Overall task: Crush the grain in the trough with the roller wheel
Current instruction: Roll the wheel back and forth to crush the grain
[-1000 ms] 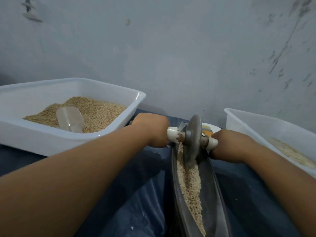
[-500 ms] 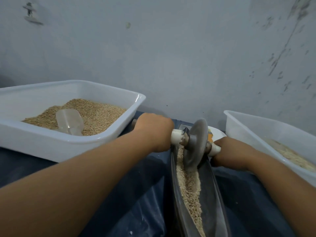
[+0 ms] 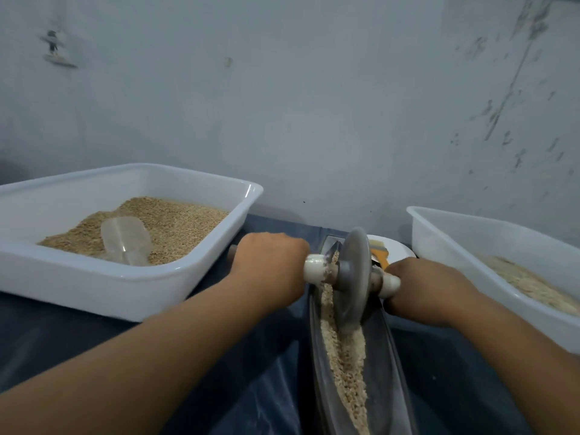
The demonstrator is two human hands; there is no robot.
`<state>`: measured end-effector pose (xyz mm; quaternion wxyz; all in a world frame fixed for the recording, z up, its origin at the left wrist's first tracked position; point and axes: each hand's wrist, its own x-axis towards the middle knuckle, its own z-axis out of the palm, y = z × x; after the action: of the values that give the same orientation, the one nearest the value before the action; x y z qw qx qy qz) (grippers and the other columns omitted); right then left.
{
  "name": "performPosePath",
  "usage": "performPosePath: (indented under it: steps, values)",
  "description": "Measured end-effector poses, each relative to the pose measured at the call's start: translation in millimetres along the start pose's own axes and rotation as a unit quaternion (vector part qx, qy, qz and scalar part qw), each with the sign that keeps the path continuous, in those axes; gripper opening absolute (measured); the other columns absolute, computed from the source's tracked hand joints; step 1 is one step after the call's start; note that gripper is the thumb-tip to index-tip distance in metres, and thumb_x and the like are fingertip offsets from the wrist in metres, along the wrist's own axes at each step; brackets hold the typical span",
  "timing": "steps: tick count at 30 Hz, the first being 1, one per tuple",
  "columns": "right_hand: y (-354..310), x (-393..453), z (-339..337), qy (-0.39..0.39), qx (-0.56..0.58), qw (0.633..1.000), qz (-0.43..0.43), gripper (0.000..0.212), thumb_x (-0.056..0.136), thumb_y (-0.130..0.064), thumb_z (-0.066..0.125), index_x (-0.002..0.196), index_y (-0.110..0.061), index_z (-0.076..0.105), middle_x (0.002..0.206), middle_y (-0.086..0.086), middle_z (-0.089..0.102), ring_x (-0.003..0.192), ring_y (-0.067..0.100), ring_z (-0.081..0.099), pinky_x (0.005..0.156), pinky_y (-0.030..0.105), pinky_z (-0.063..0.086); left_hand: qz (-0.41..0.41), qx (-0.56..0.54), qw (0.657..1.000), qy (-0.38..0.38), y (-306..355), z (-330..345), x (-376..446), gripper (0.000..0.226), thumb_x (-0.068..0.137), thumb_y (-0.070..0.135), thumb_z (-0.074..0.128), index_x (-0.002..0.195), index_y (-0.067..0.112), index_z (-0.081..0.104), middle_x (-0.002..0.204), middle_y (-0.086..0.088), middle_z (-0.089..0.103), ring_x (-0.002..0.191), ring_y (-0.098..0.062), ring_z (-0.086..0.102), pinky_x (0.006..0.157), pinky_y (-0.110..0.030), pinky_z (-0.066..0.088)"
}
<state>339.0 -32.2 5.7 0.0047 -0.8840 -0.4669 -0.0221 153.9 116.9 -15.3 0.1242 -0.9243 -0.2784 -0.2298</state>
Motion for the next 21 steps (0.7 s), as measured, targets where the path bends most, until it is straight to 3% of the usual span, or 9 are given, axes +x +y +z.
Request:
performPosePath:
  steps: [3, 7, 10, 12, 16, 18, 21]
  values:
    - [1.8, -13.5, 11.5, 0.089, -0.072, 0.993, -0.022, 0.013, 0.061, -0.044, 0.055, 0.07, -0.035, 0.054, 0.064, -0.012, 0.06, 0.059, 0.002, 0.053, 0.046, 0.023, 0.033, 0.001, 0.031, 0.997, 0.073, -1.5, 14.0, -19.6, 0.035, 0.069, 0.037, 0.068, 0.071, 0.031, 0.034, 0.055, 0.011, 0.029, 0.051, -0.011, 0.036, 0.049, -0.025, 0.022]
    - [-3.2, 7.8, -7.3, -0.024, -0.047, 0.998, -0.032, 0.014, 0.063, -0.039, 0.062, 0.069, -0.029, 0.055, 0.071, -0.009, 0.061, 0.065, 0.009, 0.058, 0.053, 0.024, 0.039, -0.031, -0.019, 0.999, -0.019, -6.7, 11.7, -3.0, 0.021, 0.074, 0.038, 0.066, 0.079, 0.031, 0.046, 0.065, 0.009, 0.047, 0.063, -0.013, 0.052, 0.057, -0.027, 0.04]
    - [-5.8, 27.3, -18.6, -0.06, -0.021, 0.998, -0.03, 0.016, 0.066, -0.033, 0.069, 0.075, -0.026, 0.058, 0.077, -0.005, 0.064, 0.073, 0.016, 0.061, 0.064, 0.029, 0.048, -0.026, -0.035, 0.996, -0.079, -6.6, 5.4, 16.6, 0.023, 0.077, 0.042, 0.067, 0.082, 0.032, 0.047, 0.073, 0.009, 0.051, 0.069, -0.015, 0.052, 0.062, -0.031, 0.041]
    - [-3.9, 25.5, -16.1, -0.038, -0.03, 0.998, -0.028, 0.016, 0.065, -0.036, 0.067, 0.073, -0.027, 0.056, 0.076, -0.007, 0.063, 0.072, 0.014, 0.061, 0.062, 0.028, 0.048, -0.036, -0.035, 0.996, -0.075, -5.2, 3.9, 13.0, 0.023, 0.078, 0.042, 0.067, 0.083, 0.032, 0.047, 0.073, 0.009, 0.052, 0.069, -0.015, 0.052, 0.061, -0.031, 0.041]
    - [2.6, 3.8, 4.5, 0.055, -0.077, 0.994, -0.047, 0.012, 0.063, -0.043, 0.056, 0.067, -0.032, 0.053, 0.068, -0.011, 0.059, 0.062, 0.005, 0.054, 0.049, 0.023, 0.034, -0.033, 0.005, 0.999, 0.027, -2.7, 15.2, -13.8, 0.024, 0.075, 0.036, 0.066, 0.077, 0.032, 0.042, 0.062, 0.009, 0.044, 0.06, -0.012, 0.05, 0.055, -0.027, 0.038]
    - [2.1, 2.1, 4.5, 0.039, -0.065, 0.996, -0.043, 0.012, 0.065, -0.043, 0.059, 0.067, -0.032, 0.054, 0.068, -0.011, 0.06, 0.062, 0.005, 0.055, 0.049, 0.024, 0.035, -0.024, 0.011, 0.999, 0.032, -5.1, 15.7, -12.3, 0.027, 0.073, 0.037, 0.066, 0.075, 0.032, 0.039, 0.06, 0.01, 0.041, 0.057, -0.012, 0.047, 0.054, -0.027, 0.037]
    - [-1.5, 13.4, -8.5, -0.043, 0.006, 0.999, -0.031, 0.014, 0.067, -0.031, 0.071, 0.068, -0.026, 0.058, 0.069, -0.007, 0.062, 0.064, 0.014, 0.061, 0.056, 0.025, 0.044, -0.024, -0.003, 0.999, -0.03, -5.1, 8.0, 4.3, 0.022, 0.075, 0.041, 0.066, 0.08, 0.031, 0.046, 0.063, 0.009, 0.041, 0.061, -0.014, 0.047, 0.057, -0.029, 0.037]
